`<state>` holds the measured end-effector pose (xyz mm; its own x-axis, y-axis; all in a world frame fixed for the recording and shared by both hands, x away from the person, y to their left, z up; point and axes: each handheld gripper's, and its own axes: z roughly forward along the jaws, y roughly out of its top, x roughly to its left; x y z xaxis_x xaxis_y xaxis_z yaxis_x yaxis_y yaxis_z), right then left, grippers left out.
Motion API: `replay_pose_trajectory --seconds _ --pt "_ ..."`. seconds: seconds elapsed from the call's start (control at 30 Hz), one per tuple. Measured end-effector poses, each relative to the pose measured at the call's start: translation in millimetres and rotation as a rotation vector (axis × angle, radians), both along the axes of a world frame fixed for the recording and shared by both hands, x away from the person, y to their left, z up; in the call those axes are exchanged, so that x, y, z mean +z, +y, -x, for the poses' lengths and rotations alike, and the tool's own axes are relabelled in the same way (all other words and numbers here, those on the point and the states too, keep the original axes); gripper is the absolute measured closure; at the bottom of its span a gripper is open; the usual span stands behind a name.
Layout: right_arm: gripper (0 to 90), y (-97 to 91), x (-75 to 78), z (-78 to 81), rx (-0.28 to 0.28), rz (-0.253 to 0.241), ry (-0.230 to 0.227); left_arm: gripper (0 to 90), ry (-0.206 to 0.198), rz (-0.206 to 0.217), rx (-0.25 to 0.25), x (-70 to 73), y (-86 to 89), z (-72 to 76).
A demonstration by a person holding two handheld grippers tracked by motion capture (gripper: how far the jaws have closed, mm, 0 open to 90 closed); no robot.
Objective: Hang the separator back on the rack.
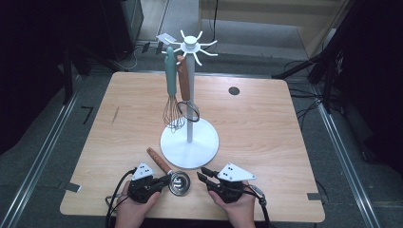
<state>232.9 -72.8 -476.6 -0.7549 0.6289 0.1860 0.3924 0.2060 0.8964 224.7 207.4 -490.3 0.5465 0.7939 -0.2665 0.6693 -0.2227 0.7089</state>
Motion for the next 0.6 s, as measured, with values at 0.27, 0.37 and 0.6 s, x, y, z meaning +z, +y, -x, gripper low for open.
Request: replay_pose_trajectory --seconds 0.27,0.37,0.6 --pt "87.2 26.6 -11.8 1.4 0.076 0.047 0.035 90.0 0.004 -0.026 -0.043 -3.7 -16.9 3.5" --pt "89.9 34.5 -17.6 -0.3 0.087 0.084 0.041 90.0 -0.011 -0.023 -0.033 -1.3 -13.0 2.7" --pt "90.0 42.3 -26.0 -7.1 0.056 0.196 0.105 90.0 -0.072 0.0 0.084 9.1 25.9 -11.1"
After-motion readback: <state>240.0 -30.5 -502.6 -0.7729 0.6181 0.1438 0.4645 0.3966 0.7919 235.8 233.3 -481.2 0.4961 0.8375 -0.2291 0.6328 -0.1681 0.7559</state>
